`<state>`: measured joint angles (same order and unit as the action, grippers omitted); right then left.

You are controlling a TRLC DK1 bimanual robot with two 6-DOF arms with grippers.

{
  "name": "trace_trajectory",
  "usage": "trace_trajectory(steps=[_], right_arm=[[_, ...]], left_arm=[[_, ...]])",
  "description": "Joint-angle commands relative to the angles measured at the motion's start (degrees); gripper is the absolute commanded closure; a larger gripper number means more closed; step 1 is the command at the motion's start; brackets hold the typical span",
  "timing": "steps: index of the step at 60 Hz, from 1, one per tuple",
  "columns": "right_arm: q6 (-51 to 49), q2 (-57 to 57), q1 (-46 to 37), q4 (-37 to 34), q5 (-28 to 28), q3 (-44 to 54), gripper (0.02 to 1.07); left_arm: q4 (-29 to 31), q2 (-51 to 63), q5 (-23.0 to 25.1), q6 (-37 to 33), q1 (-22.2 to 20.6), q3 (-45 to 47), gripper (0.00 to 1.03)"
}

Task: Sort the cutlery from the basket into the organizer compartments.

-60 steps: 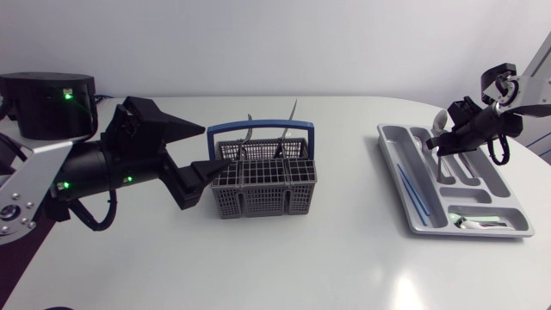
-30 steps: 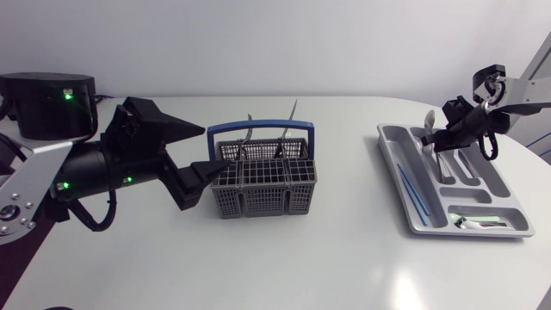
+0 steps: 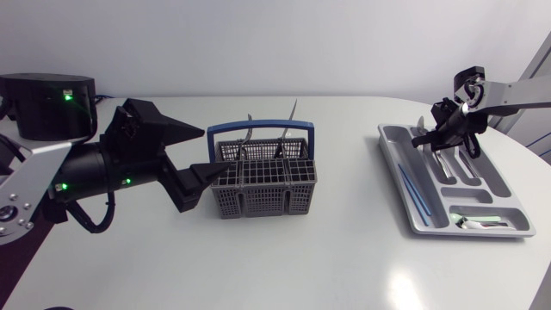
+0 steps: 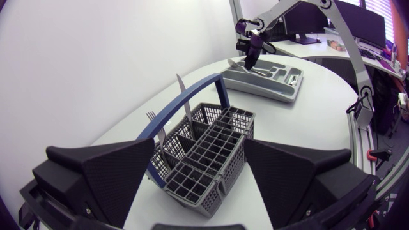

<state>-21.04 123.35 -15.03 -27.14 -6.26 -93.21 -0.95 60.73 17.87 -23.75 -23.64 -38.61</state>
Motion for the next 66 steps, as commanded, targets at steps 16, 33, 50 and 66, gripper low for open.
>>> trace_trajectory(steps=[16, 33, 50, 66], right_arm=[[0.6, 3.8, 2.0, 1.6, -6.7, -0.7, 1.01], [-0.1, 4.4, 4.2, 0.9, -12.0, -0.4, 1.01], [-0.8, 6.6, 5.6, 0.5, -15.4, -1.3, 1.01], [-1.2, 7.0, 6.1, -0.1, -15.4, -1.1, 0.95]], left_arm=[[1.3, -1.8, -0.2, 0.3, -0.6, -0.4, 0.07], [1.6, -2.3, -0.2, 0.3, -0.7, -0.3, 0.07], [1.9, -2.7, -0.2, 0.3, -0.6, -0.2, 0.07], [2.1, -3.2, -0.2, 0.3, -0.6, -0.1, 0.07]])
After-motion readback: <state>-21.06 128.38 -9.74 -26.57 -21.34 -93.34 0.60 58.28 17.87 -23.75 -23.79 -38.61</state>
